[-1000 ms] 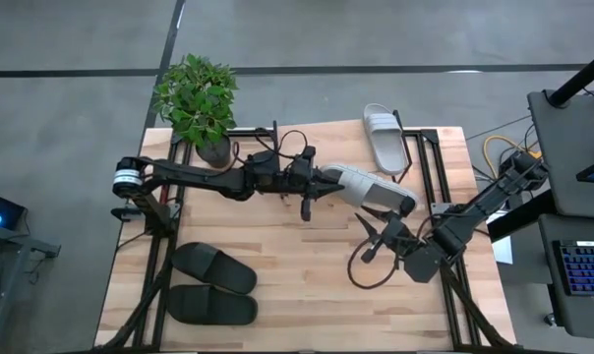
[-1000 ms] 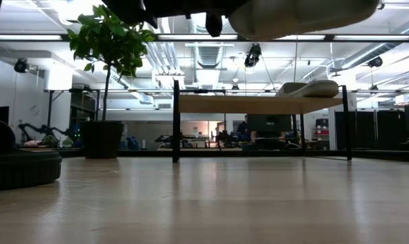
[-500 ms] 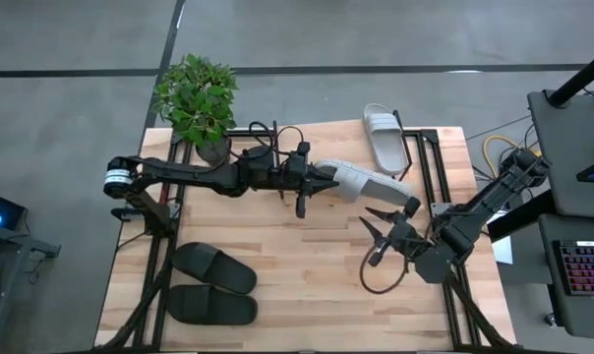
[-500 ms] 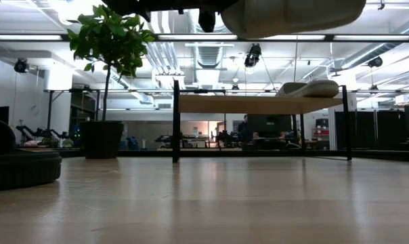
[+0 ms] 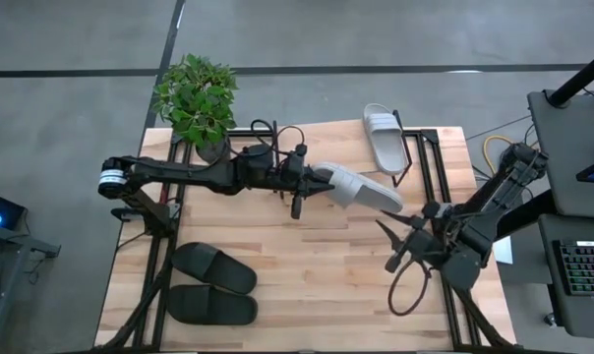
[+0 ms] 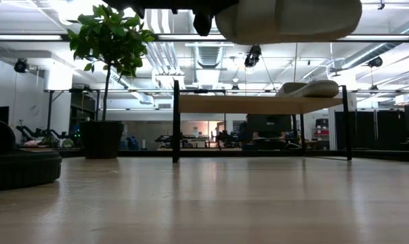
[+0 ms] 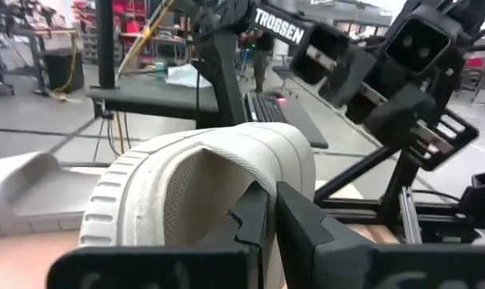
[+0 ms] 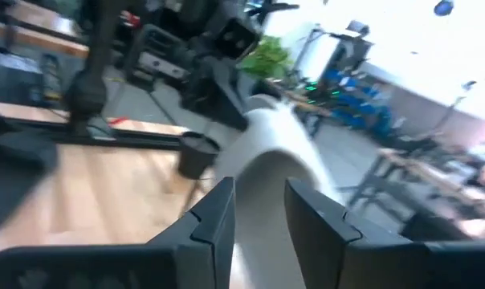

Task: Pick and place slides into the shelf
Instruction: Put the gray slide on the shelf

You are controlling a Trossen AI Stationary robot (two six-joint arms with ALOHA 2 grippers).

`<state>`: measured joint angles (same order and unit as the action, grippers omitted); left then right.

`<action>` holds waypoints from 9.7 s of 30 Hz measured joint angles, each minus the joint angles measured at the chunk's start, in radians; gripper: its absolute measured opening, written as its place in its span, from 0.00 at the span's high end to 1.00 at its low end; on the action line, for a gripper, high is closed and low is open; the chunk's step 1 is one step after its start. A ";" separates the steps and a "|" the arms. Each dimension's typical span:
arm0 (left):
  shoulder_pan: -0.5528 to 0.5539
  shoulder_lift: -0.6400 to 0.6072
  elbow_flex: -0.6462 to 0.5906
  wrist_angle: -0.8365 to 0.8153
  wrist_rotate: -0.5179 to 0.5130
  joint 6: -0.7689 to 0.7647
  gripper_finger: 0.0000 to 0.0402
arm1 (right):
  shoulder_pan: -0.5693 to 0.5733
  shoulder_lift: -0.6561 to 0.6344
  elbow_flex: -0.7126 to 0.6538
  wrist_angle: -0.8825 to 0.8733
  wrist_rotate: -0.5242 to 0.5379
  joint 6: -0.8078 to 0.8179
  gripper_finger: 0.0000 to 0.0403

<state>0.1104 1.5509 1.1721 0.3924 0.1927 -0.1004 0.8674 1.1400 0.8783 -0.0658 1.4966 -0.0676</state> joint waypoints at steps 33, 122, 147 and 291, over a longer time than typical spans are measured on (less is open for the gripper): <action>0.053 0.000 0.005 -0.045 0.223 -0.260 1.00 | 0.011 0.098 0.140 0.027 -0.239 -0.675 0.57; 0.038 0.001 0.001 -0.114 0.324 -0.187 0.92 | -0.338 0.384 0.510 -0.708 -0.395 -0.564 0.98; 0.058 -0.197 0.000 -0.095 0.322 -0.118 0.47 | -0.338 0.370 0.508 -0.750 -0.404 -0.445 0.98; -0.100 -0.493 -0.246 -0.148 0.055 0.080 0.47 | -1.319 0.097 -0.179 0.157 -0.771 -0.089 0.97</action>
<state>0.0109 1.0576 0.9257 0.2440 0.2476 -0.0200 -0.4519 1.2373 0.6994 0.0914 0.7251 -0.1562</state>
